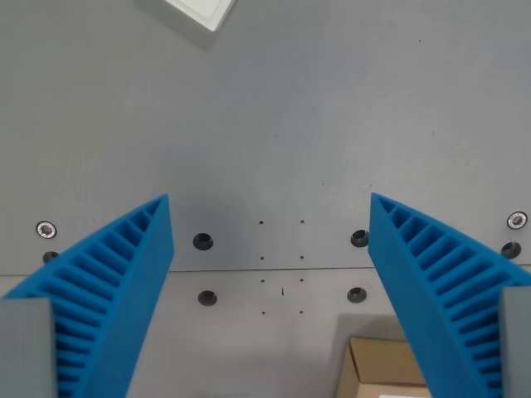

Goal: Move above the white socket

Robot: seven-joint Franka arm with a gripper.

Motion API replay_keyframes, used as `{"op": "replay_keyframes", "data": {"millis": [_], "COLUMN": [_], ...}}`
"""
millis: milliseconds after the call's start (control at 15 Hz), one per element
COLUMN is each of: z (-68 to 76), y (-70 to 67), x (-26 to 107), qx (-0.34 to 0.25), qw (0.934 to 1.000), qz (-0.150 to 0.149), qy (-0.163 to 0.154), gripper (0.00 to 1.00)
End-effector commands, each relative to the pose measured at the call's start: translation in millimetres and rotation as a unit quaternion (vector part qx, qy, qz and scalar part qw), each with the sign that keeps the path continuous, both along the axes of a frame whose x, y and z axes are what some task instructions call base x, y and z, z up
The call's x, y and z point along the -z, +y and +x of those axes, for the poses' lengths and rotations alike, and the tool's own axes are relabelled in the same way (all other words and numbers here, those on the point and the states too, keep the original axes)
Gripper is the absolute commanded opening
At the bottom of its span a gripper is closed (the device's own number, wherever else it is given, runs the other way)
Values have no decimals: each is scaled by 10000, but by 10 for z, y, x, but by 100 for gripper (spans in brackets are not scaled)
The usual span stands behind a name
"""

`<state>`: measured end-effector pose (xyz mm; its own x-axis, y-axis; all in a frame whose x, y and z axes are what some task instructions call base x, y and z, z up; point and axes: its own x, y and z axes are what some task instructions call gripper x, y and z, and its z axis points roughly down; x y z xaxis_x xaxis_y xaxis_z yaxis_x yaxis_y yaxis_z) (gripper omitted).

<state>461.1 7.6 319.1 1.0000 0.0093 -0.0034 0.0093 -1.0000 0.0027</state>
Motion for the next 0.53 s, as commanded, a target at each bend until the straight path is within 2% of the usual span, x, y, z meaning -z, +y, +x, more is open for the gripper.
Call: {"op": "replay_keyframes", "data": {"millis": [67,533], "z": [-1,8], "y": [0,4], "x": [-18,-5], "qx": [4,106], "qw": [10000,9999], "qz": [2,3], "qy": [-21,-27], "gripper": [100,100]}}
